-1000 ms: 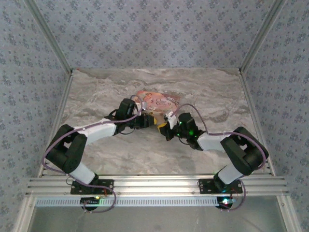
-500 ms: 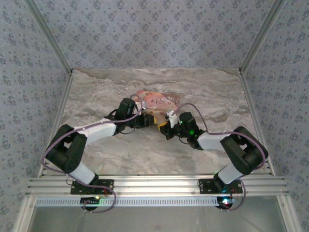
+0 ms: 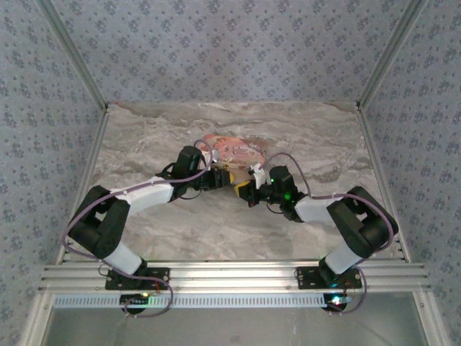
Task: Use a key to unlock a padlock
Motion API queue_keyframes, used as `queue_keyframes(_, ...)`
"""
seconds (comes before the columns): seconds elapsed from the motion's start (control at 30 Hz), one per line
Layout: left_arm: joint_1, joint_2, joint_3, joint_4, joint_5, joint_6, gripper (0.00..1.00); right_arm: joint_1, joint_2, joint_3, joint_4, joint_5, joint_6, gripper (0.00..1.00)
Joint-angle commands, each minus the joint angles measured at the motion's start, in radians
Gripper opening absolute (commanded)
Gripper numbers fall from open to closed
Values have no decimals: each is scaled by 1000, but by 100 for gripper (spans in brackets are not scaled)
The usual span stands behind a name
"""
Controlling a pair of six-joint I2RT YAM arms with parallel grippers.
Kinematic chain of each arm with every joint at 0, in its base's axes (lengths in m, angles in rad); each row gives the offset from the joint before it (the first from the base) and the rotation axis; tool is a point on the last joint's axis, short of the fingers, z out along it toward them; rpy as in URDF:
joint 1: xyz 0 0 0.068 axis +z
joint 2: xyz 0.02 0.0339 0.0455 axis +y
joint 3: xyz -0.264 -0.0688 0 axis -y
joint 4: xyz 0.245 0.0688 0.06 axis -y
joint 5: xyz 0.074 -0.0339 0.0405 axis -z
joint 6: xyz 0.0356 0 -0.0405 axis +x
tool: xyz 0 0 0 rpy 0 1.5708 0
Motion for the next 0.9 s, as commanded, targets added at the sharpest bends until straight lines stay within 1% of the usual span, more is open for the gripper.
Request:
queue_keyframes(0.0, -35, -22, 16, -51, 112, 23, 22, -6, -51, 65, 61, 47, -67, 0)
queue_keyframes(0.13, -36, -21, 22, -50, 124, 20, 22, -10, -62, 71, 8, 84, -124, 0)
queue_keyframes(0.4, -35, -23, 25, -29, 140, 4, 22, -18, -34, 85, 10, 88, -127, 0)
queue_keyframes(0.53, -36, -19, 25, -13, 148, -12, 22, -18, -8, 104, 31, 68, -119, 0)
queue_keyframes(0.67, -37, -18, 25, -9, 154, -18, 22, -15, 21, 118, 43, 78, -125, 0)
queue_keyframes(0.87, -39, -17, 25, -11, 158, -18, 22, -34, 30, 114, 109, 72, -118, 0)
